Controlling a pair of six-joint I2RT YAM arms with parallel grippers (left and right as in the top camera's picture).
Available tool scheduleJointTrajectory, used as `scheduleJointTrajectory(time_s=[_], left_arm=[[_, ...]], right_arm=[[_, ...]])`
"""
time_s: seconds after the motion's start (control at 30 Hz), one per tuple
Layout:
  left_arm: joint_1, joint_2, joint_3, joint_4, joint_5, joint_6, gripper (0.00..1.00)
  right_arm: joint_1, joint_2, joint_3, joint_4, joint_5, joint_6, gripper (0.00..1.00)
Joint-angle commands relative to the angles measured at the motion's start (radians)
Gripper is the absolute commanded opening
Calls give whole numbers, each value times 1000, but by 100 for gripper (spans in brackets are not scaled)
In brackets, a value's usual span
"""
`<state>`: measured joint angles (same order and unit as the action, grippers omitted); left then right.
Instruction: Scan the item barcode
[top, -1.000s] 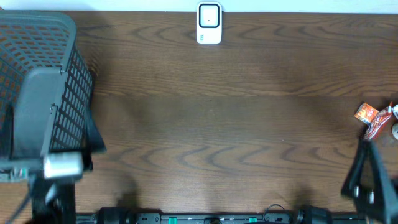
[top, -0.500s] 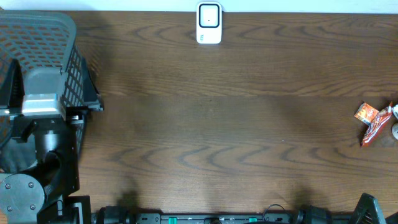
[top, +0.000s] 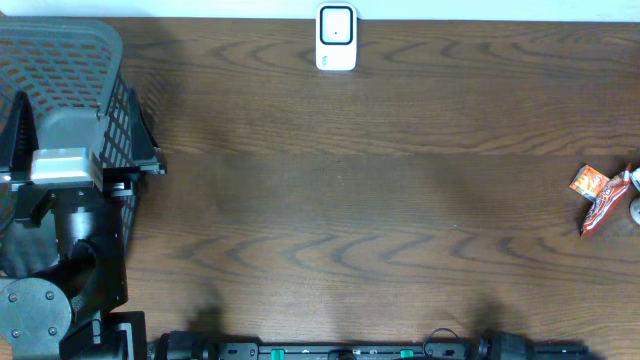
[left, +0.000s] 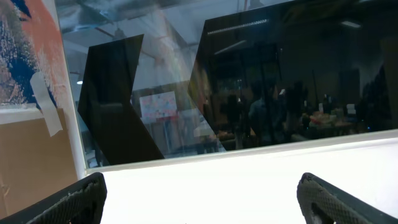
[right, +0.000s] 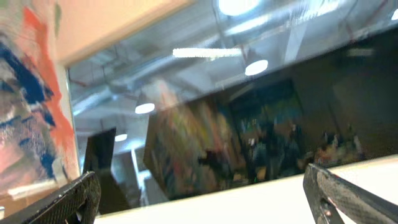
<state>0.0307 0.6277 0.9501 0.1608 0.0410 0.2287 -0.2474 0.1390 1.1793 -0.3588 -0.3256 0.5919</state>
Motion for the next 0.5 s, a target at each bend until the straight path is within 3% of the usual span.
scheduleJointTrajectory(time_s=[0.0, 0.33, 0.47], left_arm=[[-4, 0, 3, 6, -16, 2, 98], [-4, -13, 3, 14, -16, 2, 98], [-4, -25, 3, 14, -16, 2, 98]], right_arm=[[-21, -121, -35, -1, 69, 6, 99], [-33, -132, -61, -13, 93, 55, 99], [-60, -132, -142, 106, 200, 137, 99]])
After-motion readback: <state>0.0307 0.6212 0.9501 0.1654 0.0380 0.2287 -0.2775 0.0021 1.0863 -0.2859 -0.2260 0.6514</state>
